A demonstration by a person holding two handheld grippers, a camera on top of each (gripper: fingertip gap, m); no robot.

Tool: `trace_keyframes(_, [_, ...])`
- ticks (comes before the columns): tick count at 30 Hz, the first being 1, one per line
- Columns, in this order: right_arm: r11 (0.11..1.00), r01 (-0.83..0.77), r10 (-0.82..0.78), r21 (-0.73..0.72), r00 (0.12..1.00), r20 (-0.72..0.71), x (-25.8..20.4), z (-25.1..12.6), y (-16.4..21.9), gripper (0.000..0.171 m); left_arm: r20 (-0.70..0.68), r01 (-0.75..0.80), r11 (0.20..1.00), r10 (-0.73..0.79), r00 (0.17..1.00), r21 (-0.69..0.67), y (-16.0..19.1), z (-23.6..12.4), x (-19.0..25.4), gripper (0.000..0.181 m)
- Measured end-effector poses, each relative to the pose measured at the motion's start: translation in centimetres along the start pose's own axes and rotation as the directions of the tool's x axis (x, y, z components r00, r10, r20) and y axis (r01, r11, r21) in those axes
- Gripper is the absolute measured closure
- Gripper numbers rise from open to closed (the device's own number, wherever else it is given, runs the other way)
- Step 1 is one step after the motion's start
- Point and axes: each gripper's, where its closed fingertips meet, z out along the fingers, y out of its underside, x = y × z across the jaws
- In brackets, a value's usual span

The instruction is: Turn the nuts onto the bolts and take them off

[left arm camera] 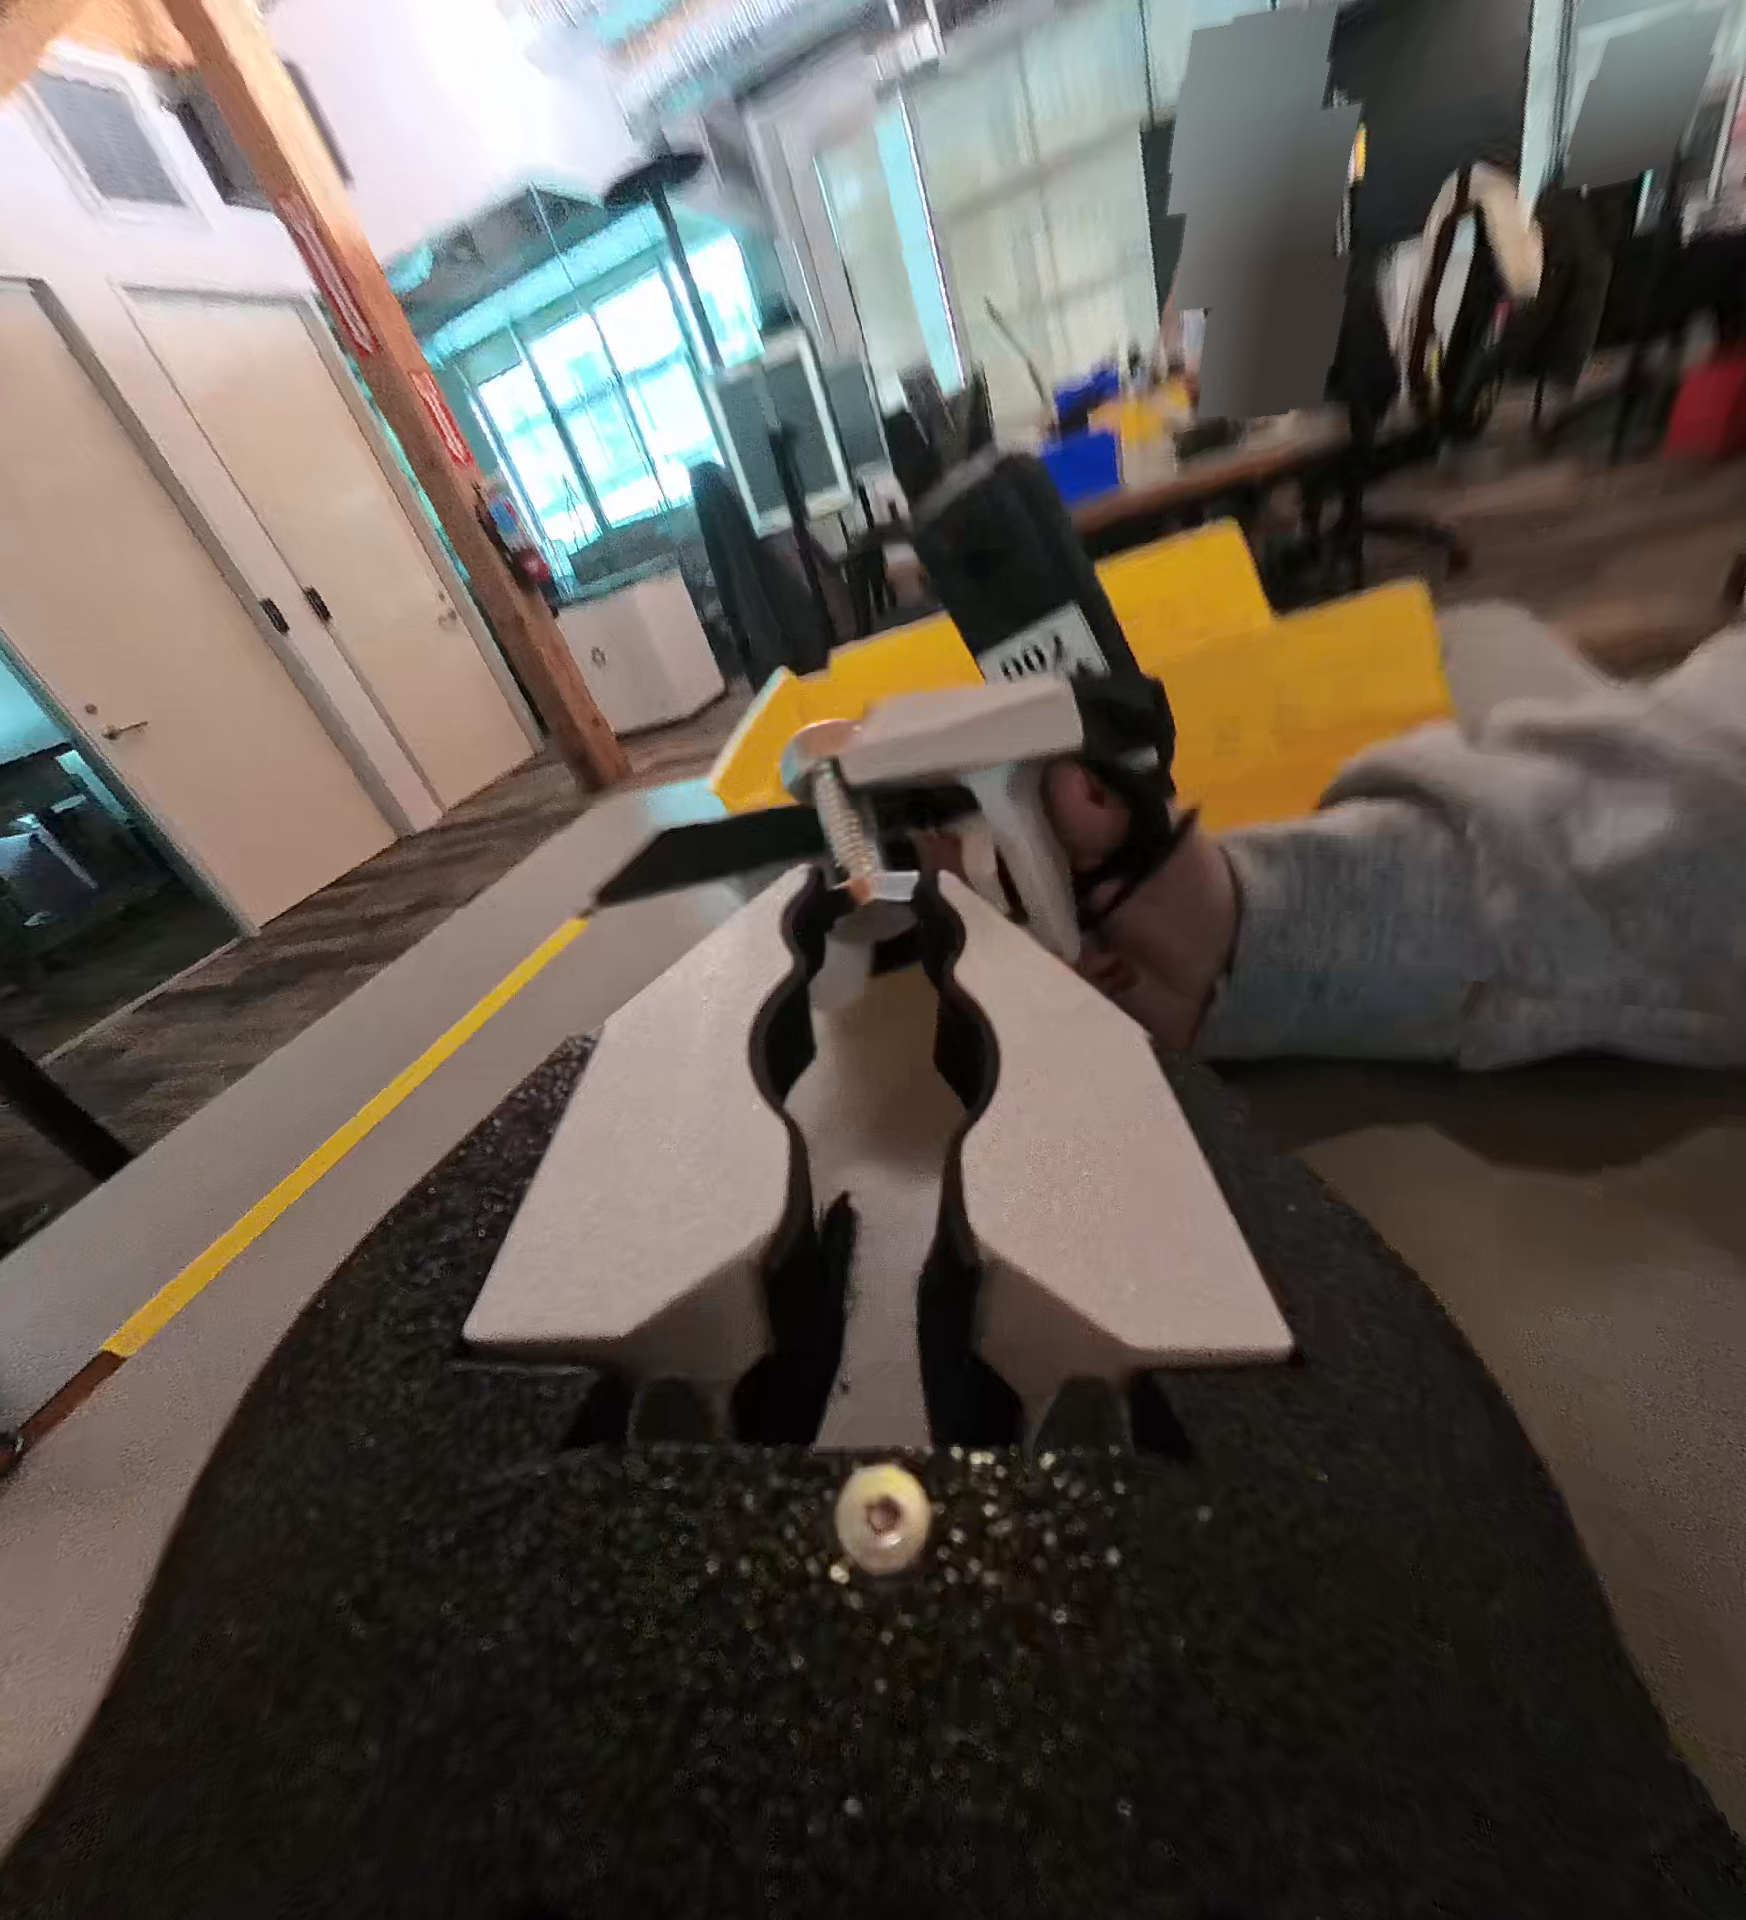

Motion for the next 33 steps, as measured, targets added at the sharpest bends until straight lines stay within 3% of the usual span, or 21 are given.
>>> trace_keyframes(1, [1.0,-0.002,0.002,-0.009,1.0,-0.029,0.6,-0.2,0.1,0.093,0.02,0.044,0.998,-0.045,0.999,0.055,-0.8,-0.7,-0.9,0.166])
trace_keyframes(3, [1.0,-0.007,0.006,-0.018,0.998,-0.063,1.5,-0.4,0.2,0.098,0.054,0.094,0.986,-0.103,0.993,0.138,-1.8,-1.9,-2.3,0.166])
trace_keyframes(6, [0.999,-0.038,0.038,0.032,0.999,0.005,0.5,-0.3,-0.4,0.094,0.145,0.058,0.998,-0.06,0.988,0.019,0.1,-1.8,-3.4,0.166])
trace_keyframes(13, [0.997,-0.074,0.073,0.02,0.996,0.049,-0.6,0.4,0.2,0.093,-0.027,-0.104,0.985,0.101,0.995,-0.135,2.6,1.5,1.5,0.165])
trace_keyframes(15, [0.995,-0.088,0.086,0.038,0.995,0.051,-0.5,0.2,-0.2,0.092,-0.029,-0.109,0.99,0.107,0.994,-0.094,1.7,1.5,1.8,0.165])
trace_keyframes(18, [0.997,-0.077,0.077,0.031,0.997,0.028,0.1,-0.1,-0.2,0.092,0.003,0.01,0.998,-0.01,1.0,0.061,-1.0,0.1,0.3,0.166])
trace_keyframes(21, [0.994,-0.1,0.099,0.041,0.995,0.031,0.3,-0.2,-0.3,0.097,0.057,0.045,0.994,-0.051,0.997,0.095,-1.2,-1.0,-1.4,0.166])
trace_keyframes(25, [0.983,-0.175,0.165,0.059,0.976,0.144,-1.1,-0.4,-0.8,0.126,0.074,0.006,1.0,-0.007,0.997,0.021,0.2,-0.4,-1.3,0.166])
trace_keyframes(30, [0.965,-0.257,0.239,0.045,0.942,0.236,-1.7,-0.7,-1.0,0.157,0.018,0.033,0.999,-0.034,0.999,0.042,0.1,0.0,-0.3,0.166])
trace_keyframes(33, [0.959,-0.282,0.261,0.024,0.915,0.307,-2.5,-1.1,-1.4,0.158,-0.089,0.179,0.979,-0.171,0.981,0.1,-0.8,-0.2,0.3,0.166])
